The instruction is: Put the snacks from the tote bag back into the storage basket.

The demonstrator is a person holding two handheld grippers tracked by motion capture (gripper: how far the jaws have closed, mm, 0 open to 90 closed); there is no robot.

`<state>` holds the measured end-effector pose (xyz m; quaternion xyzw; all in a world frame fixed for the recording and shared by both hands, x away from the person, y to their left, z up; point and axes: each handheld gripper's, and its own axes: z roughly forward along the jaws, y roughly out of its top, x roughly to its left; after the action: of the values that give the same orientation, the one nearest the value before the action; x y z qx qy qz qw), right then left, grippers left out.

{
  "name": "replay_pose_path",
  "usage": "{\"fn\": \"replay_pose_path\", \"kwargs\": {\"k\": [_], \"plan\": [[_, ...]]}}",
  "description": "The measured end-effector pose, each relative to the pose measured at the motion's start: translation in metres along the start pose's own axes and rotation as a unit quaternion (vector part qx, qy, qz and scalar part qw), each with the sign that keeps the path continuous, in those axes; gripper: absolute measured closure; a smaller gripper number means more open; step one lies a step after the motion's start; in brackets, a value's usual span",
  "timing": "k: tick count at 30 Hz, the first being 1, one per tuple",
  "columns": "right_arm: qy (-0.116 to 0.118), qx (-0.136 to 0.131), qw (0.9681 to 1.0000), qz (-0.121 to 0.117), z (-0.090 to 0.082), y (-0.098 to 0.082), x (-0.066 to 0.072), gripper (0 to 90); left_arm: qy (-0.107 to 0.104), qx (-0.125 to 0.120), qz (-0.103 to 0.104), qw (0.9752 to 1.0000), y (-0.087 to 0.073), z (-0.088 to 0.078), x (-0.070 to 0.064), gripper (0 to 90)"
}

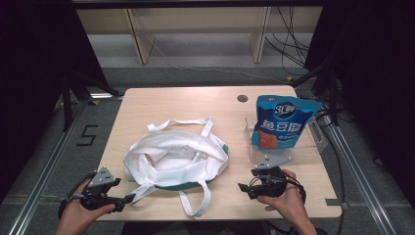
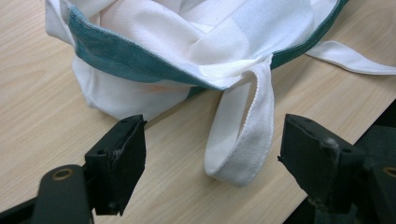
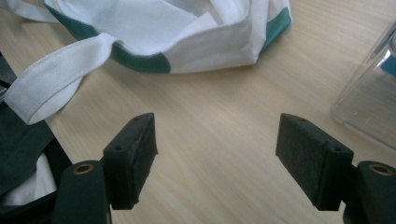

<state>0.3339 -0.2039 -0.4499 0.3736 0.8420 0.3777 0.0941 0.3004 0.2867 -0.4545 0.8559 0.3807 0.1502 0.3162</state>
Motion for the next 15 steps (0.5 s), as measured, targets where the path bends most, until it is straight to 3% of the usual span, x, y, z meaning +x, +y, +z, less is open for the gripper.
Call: {"fn": "replay_pose_path", "kwargs": {"k": [1,2,3,6,7,9,15], "plan": [[0.002,0.009,0.9999,-0.005,-0.002,-0.001,-0.001,28.5,-0.001,0.003,0.003,1.0000,0.000,0.000,0.000,22.0],[-0.005,0.013,0.9997,0.021,-0.002,-0.004,0.003,28.5,-0.001,0.002,0.003,1.0000,0.000,0.000,0.000,22.0],[-0.006,0.020,0.9998,0.002,-0.003,-0.005,0.000,28.5,-0.002,0.002,0.003,1.0000,0.000,-0.001,0.000,22.0],[-0.012,0.038,0.9991,0.011,-0.002,-0.011,0.003,28.0,0.000,0.000,0.001,1.0000,0.000,0.000,0.000,22.0],[-0.016,0.047,0.9987,-0.007,-0.002,-0.013,0.001,27.4,0.000,0.001,0.002,1.0000,0.000,0.000,0.000,22.0],[-0.021,0.056,0.9982,0.001,-0.003,-0.015,0.003,27.0,-0.001,0.003,0.004,1.0000,0.000,0.000,0.000,22.0],[-0.022,0.058,0.9981,-0.005,-0.005,-0.019,0.003,26.5,-0.004,0.000,-0.006,1.0000,0.000,0.001,-0.001,22.0]]}}
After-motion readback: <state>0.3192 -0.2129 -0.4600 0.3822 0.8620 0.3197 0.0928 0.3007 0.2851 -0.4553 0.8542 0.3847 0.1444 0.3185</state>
